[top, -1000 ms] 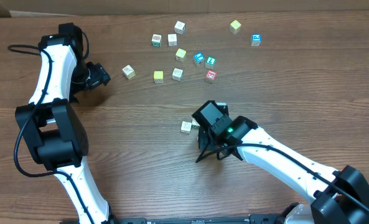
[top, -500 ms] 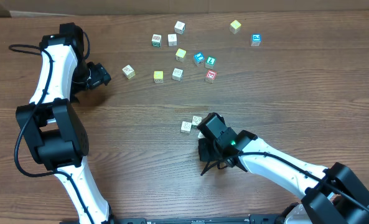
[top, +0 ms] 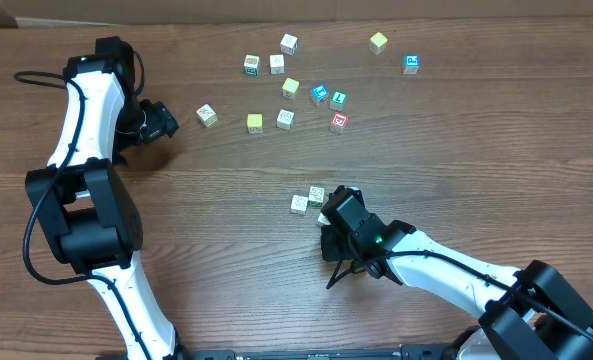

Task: Form a circle

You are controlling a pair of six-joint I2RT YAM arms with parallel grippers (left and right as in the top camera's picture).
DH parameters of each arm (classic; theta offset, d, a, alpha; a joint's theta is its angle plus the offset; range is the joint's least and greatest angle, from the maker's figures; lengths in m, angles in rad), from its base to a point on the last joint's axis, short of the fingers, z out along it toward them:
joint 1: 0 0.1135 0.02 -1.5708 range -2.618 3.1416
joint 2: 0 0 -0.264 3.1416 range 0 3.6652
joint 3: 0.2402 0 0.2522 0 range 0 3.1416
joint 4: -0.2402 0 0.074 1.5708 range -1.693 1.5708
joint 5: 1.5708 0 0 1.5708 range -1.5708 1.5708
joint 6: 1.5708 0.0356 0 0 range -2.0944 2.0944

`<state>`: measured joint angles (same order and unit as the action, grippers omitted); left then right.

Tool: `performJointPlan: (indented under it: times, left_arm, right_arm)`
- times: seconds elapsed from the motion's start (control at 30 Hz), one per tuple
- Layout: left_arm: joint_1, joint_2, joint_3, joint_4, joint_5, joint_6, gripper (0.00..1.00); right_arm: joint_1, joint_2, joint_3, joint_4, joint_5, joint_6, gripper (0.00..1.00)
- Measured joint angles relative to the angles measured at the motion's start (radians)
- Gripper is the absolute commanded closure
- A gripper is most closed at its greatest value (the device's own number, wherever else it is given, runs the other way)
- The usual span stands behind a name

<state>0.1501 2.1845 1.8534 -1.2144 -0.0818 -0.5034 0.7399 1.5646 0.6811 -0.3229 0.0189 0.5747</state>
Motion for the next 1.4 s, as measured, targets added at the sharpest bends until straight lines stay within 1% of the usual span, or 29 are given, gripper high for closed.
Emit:
performJointPlan:
  times: [0.27,0.97,1.2,1.4]
  left_arm:
    - [0.000,0.000,0.000,0.000,0.000,0.000,0.00]
    - [0.000,0.000,0.000,0.000,0.000,0.000,0.01]
    - [0.000,0.000,0.000,0.000,0.000,0.000,0.00]
    - [0.000,0.000,0.000,0.000,0.000,0.000,0.00]
  right_arm:
    - [0.000,0.000,0.000,0.003,0.041,-0.002,0.96]
    - [0.000,0.000,0.000,0.050,0.068,-0.003,0.96]
    - [0.000,0.000,-0.001,0.041,0.006,-0.037,0.97]
    - [0.000,0.000,-0.001,0.071,-0.001,-0.052,0.96]
